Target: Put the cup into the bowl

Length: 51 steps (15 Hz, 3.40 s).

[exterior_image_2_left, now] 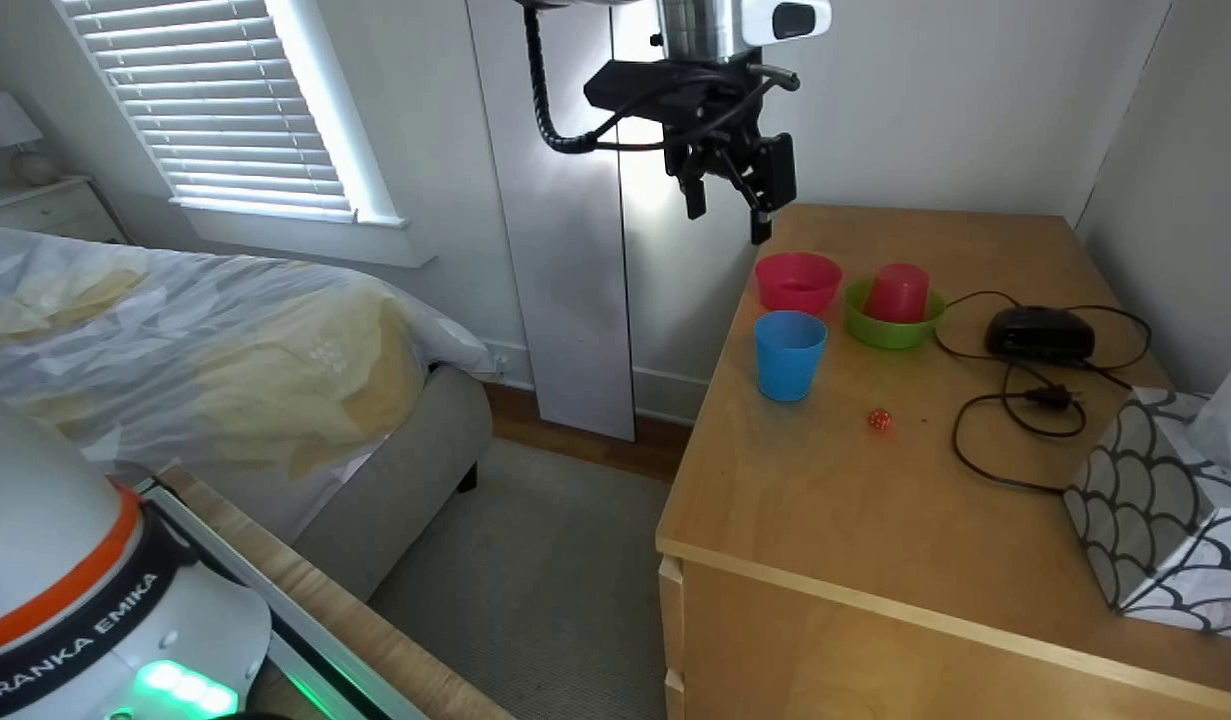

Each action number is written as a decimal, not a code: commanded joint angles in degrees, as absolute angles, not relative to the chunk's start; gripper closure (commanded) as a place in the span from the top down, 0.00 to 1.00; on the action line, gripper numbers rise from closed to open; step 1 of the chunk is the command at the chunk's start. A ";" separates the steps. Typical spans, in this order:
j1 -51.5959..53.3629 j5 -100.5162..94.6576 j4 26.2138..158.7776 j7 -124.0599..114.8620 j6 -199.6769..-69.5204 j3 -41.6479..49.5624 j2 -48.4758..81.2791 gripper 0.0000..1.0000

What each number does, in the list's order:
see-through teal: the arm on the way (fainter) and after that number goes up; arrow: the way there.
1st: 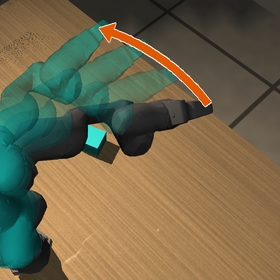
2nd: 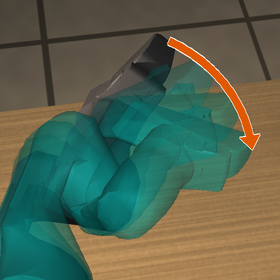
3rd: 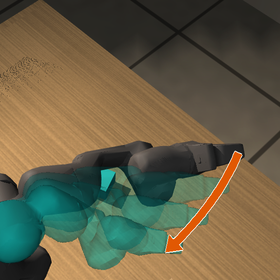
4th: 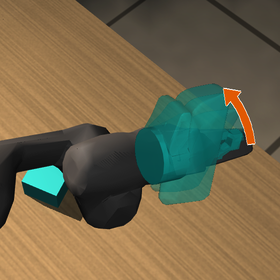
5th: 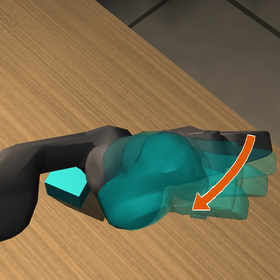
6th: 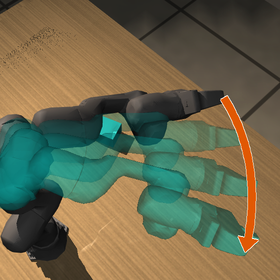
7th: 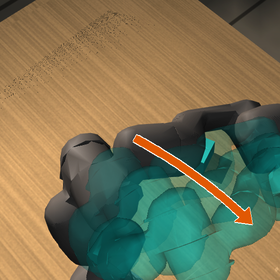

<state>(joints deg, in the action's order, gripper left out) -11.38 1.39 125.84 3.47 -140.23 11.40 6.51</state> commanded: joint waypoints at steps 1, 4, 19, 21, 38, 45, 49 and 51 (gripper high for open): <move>-12.07 -1.12 124.22 3.34 -142.26 12.12 10.50 1.00; -12.52 -1.37 122.73 4.06 -145.02 12.33 14.34 1.00; -13.24 0.03 115.37 3.38 -144.12 11.34 25.78 0.56; -12.99 0.01 115.33 2.49 -143.28 11.48 25.77 0.42; -12.17 1.23 105.05 4.63 -135.70 8.32 19.97 0.01; -12.72 2.44 90.84 7.32 -128.22 5.96 26.94 0.01; -13.32 2.49 85.71 8.28 -125.89 5.75 31.90 0.01; -13.55 2.48 83.72 8.78 -124.89 5.50 33.94 0.01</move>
